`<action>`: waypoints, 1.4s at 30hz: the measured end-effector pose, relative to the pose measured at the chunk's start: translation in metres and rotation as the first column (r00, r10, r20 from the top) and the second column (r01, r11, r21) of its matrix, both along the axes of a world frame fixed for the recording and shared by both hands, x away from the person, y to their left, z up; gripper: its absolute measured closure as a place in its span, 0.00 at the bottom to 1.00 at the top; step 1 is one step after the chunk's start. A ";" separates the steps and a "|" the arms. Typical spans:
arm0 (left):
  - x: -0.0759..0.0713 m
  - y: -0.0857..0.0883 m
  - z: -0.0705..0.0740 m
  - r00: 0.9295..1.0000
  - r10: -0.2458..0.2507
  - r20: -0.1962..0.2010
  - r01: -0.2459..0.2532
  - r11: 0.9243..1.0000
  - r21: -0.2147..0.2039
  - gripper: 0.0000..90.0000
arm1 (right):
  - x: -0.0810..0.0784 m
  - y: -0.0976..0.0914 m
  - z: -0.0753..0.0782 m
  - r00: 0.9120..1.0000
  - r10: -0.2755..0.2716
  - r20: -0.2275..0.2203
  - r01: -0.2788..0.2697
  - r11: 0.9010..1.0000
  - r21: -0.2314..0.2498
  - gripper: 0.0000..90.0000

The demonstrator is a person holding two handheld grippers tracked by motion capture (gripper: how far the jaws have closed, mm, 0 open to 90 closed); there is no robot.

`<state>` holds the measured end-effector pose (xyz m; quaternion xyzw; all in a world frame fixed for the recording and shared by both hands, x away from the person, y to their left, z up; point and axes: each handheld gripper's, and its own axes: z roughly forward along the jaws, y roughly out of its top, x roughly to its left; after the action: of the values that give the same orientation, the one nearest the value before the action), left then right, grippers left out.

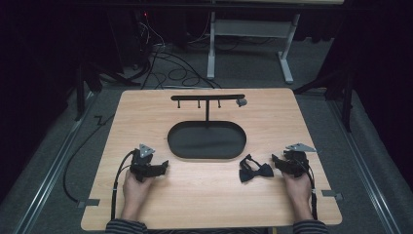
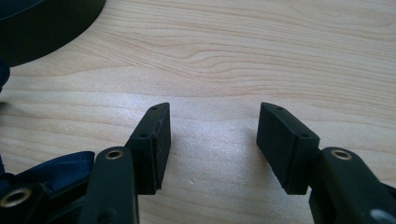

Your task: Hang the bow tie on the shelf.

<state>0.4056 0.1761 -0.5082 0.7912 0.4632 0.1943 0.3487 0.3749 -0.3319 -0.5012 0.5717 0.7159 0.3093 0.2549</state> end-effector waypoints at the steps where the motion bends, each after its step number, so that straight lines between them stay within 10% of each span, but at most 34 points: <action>1: 0.000 0.000 0.000 1.000 0.000 0.000 0.000 1.000 0.000 0.21 | 0.000 0.000 0.000 1.000 0.000 0.000 0.000 1.000 0.000 0.52; 42: 0.000 0.000 0.000 1.000 0.000 0.000 0.000 1.000 0.001 0.21 | -0.026 0.003 0.021 0.996 0.074 0.040 -0.079 0.987 0.138 0.63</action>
<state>0.4056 0.1761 -0.5082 0.7914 0.4632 0.1943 0.3485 0.3489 -0.3289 -0.4802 0.5547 0.7096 0.3779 0.2145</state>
